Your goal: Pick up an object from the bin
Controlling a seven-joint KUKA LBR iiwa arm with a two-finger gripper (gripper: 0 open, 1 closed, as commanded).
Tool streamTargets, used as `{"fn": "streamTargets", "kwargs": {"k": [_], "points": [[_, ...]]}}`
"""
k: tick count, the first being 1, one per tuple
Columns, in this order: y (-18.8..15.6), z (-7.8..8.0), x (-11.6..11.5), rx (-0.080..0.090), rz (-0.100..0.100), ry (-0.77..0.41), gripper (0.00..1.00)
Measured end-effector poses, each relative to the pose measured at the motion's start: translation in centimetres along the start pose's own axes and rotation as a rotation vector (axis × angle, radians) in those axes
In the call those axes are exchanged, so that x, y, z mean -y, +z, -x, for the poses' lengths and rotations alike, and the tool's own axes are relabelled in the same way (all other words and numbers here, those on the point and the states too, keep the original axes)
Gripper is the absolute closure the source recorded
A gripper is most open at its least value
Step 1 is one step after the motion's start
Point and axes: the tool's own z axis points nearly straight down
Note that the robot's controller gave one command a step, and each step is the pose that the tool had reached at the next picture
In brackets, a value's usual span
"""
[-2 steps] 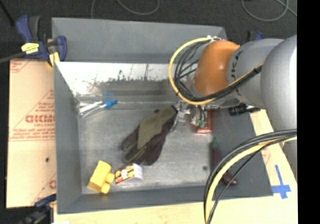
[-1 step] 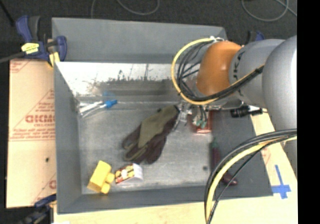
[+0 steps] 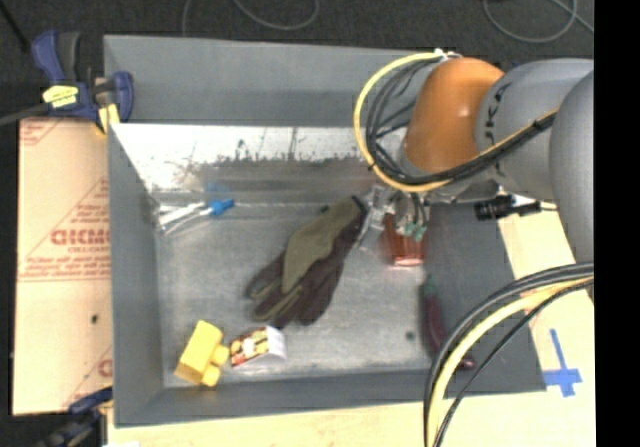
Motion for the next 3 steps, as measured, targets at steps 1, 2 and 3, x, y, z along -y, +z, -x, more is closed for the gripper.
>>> {"fn": "streamTargets", "kwargs": {"k": [1,2,3], "points": [[-7.7,2.0,-0.3,0.009,0.001,-0.003,1.0],[-7.7,2.0,-0.3,0.009,0.001,-0.004,1.0],[-10.8,2.2,-0.1,0.001,0.0,0.01,1.0]]}}
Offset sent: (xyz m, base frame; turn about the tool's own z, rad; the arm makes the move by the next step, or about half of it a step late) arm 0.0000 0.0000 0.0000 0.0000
